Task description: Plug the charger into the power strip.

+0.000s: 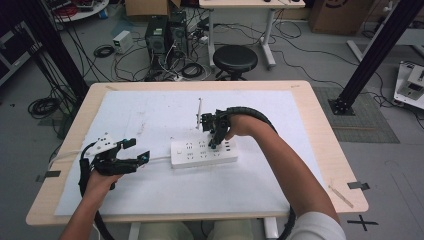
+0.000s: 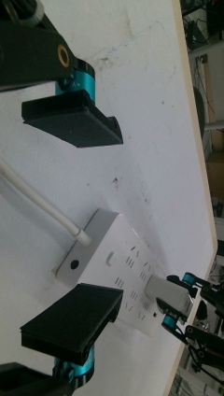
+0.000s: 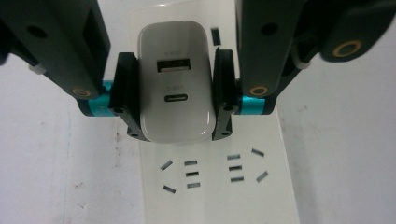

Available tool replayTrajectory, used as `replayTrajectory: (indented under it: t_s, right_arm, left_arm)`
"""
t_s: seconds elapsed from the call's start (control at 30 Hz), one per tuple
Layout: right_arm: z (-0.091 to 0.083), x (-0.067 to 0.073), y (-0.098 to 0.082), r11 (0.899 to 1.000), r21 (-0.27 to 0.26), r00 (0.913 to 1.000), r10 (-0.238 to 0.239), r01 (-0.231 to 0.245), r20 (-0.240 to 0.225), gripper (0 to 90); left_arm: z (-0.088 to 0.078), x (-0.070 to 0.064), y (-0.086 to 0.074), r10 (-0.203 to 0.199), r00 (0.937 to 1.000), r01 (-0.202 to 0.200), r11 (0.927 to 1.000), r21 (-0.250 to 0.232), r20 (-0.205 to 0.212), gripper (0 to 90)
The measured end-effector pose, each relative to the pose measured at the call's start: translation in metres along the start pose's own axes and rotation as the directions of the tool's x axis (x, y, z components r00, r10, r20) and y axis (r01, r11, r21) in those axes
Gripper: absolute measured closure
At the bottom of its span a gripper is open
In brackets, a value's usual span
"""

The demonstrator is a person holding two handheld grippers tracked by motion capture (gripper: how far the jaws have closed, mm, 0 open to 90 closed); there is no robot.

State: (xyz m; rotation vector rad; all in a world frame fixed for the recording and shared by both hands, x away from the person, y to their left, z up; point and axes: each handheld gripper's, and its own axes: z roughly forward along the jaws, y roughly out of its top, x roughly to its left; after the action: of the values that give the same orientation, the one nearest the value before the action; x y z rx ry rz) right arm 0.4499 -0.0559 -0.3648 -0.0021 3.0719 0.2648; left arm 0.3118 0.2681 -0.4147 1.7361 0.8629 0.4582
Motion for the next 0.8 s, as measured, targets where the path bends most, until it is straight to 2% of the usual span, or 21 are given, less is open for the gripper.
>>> replayTrajectory:
  t_s: [0.03,0.07,0.1,0.13,0.2,0.3,0.4,0.43,0.47,0.5,0.53,0.57,0.7,0.73,0.8]
  right_arm:
    - [0.0,0.0,0.0,1.0,0.0,1.0,0.0,0.0,0.0,57.2]
    - [0.0,-0.001,-0.002,1.0,-0.02,0.9997,0.022,-0.023,-0.004,57.2]
    - [0.0,-0.001,-0.002,1.0,-0.02,0.9997,0.022,-0.023,-0.004,47.5]
    - [-0.006,-0.001,-0.011,0.985,-0.127,0.9931,0.117,-0.116,-0.003,36.3]
    - [-0.01,0.001,-0.016,0.971,-0.182,0.9875,0.158,-0.155,0.002,30.3]
    - [-0.016,0.006,-0.025,0.954,-0.222,0.9784,0.207,-0.2,0.009,27.1]
    - [-0.022,0.01,-0.037,0.935,-0.266,0.9663,0.255,-0.236,0.036,26.0]
    - [-0.022,0.01,-0.037,0.935,-0.266,0.9663,0.255,-0.236,0.036,26.0]
    - [-0.024,0.012,-0.042,0.924,-0.289,0.9618,0.271,-0.249,0.038,25.2]
    - [-0.032,0.016,-0.055,0.885,-0.349,0.939,0.342,-0.307,0.041,22.0]
    - [-0.033,0.017,-0.058,0.878,-0.362,0.9354,0.351,-0.315,0.039,22.0]
    - [-0.035,0.018,-0.064,0.859,-0.386,0.925,0.378,-0.336,0.038,22.0]
    - [-0.042,0.026,-0.085,0.799,-0.441,0.882,0.47,-0.408,0.035,22.0]
    - [-0.042,0.026,-0.085,0.799,-0.441,0.882,0.47,-0.408,0.035,22.0]
    - [-0.045,0.031,-0.097,0.771,-0.468,0.8624,0.505,-0.432,0.035,22.0]
  left_arm:
    - [0.0,0.0,0.0,0.0,1.0,0.0,1.0,0.0,0.0,22.0]
    - [0.0,0.0,0.0,0.0,1.0,0.0,1.0,0.0,0.0,22.0]
    - [0.0,-0.001,0.0,0.004,1.0,-0.004,1.0,0.0,-0.001,22.0]
    - [0.0,-0.001,0.0,0.003,1.0,-0.003,1.0,0.0,0.002,21.9]
    - [0.0,0.0,0.0,0.007,1.0,-0.007,1.0,0.004,0.002,21.9]
    - [-0.001,-0.001,-0.001,0.002,1.0,-0.002,1.0,-0.005,0.003,21.9]
    - [-0.001,-0.002,-0.001,0.003,1.0,-0.003,1.0,-0.006,0.0,21.9]
    - [-0.001,-0.002,-0.001,0.003,1.0,-0.003,1.0,-0.006,0.0,21.9]
    - [-0.002,-0.003,0.0,0.003,1.0,-0.003,0.9999,-0.01,0.0,21.9]
    - [-0.002,-0.003,0.001,0.003,1.0,-0.003,0.9999,-0.015,-0.002,21.9]
    - [-0.002,-0.004,0.001,0.003,1.0,-0.003,0.9998,-0.017,-0.001,21.9]
    - [-0.002,-0.004,0.001,0.004,1.0,-0.004,0.9998,-0.021,0.0,21.9]
    - [-0.002,-0.005,0.003,0.006,1.0,-0.006,0.9997,-0.024,0.001,21.9]
    - [-0.002,-0.005,0.003,0.006,1.0,-0.006,0.9997,-0.024,0.001,21.9]
    - [-0.002,-0.006,0.003,0.009,1.0,-0.009,0.9996,-0.027,0.0,21.9]
